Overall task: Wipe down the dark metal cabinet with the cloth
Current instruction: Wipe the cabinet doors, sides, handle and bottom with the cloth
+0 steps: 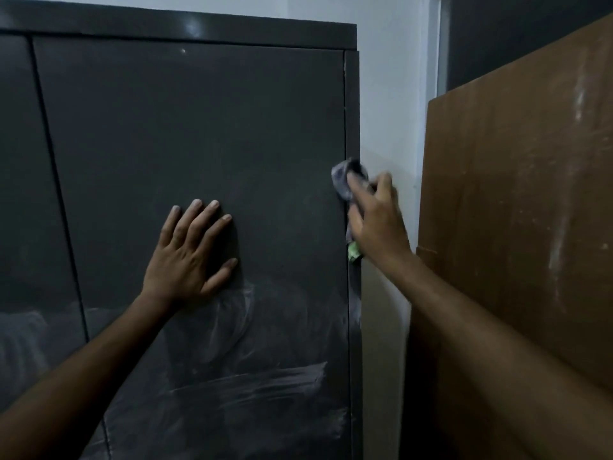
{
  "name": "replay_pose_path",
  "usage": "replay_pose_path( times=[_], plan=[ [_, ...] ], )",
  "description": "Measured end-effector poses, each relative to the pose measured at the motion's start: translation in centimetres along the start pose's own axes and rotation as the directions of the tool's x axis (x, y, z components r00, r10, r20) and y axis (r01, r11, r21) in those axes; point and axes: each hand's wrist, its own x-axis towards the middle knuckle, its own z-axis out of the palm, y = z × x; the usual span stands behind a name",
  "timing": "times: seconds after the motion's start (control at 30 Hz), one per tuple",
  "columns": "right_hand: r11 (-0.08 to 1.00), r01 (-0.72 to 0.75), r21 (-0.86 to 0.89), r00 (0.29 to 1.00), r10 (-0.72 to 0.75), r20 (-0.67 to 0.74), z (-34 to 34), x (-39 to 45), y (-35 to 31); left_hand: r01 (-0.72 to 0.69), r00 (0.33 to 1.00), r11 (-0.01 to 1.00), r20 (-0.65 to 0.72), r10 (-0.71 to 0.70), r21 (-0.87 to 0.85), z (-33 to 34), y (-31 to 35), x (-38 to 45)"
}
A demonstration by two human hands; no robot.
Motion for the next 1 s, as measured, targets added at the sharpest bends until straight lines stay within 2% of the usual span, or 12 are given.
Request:
replay_pose_path(
  times=[0.1,0.17,0.33,0.4,0.5,0.53,0.7,0.73,0.8,0.9,0.93,1.0],
  plan=[
    [0.993,0.105,-0.054,0.980,-0.094,0.176,-0.7,-7.7,0.8,0.002,1.000,1.000,-0.009,-0.002,0.005,0.0,0.1,0.1],
    [0.986,0.144,-0.080,0.965,-0.122,0.233,-1.0,-8.2,1.7,0.004,1.000,1.000,-0.014,-0.004,0.009,-0.1,0.1,0.1],
    [0.990,0.046,-0.133,0.998,-0.041,0.040,-0.6,0.7,-0.8,0.004,1.000,1.000,-0.021,-0.003,0.011,0.3,0.0,-0.1],
    [0.994,0.034,-0.101,0.996,-0.025,0.087,-0.1,-1.4,-0.7,0.005,1.000,1.000,-0.019,-0.005,0.007,0.3,0.0,-0.2],
    [0.987,0.152,-0.050,0.957,-0.134,0.257,-0.9,-8.1,0.8,0.009,1.000,1.000,-0.008,-0.009,0.015,0.3,0.0,-0.1],
    [0.983,0.179,-0.038,0.949,-0.162,0.271,-1.0,-8.2,1.5,0.012,1.000,1.000,-0.009,-0.012,0.019,0.3,0.0,-0.1],
    [0.995,0.070,-0.071,0.998,-0.068,0.018,-0.2,1.2,-1.5,0.007,1.000,1.000,-0.001,-0.007,0.026,0.5,-0.1,-0.2],
    [0.991,0.102,-0.083,0.995,-0.101,0.014,0.2,1.3,-2.4,0.006,1.000,1.000,-0.003,-0.006,0.023,0.5,-0.1,-0.3],
    [0.964,0.250,-0.095,0.964,-0.238,0.119,1.3,-1.4,-3.1,0.006,1.000,1.000,-0.013,-0.006,0.020,0.4,-0.1,-0.2],
    [0.893,0.448,-0.049,0.855,-0.413,0.313,1.2,-7.1,-1.9,0.006,1.000,1.000,-0.004,-0.006,0.021,0.2,0.1,-0.1],
    [0.880,0.474,-0.039,0.844,-0.441,0.307,0.9,-7.0,-1.2,0.006,1.000,1.000,-0.007,-0.006,0.021,0.1,0.1,-0.1],
    [0.921,0.385,-0.061,0.906,-0.365,0.214,0.6,-4.2,-1.0,0.011,1.000,1.000,-0.006,-0.011,0.024,0.2,0.1,-0.1]
  ],
)
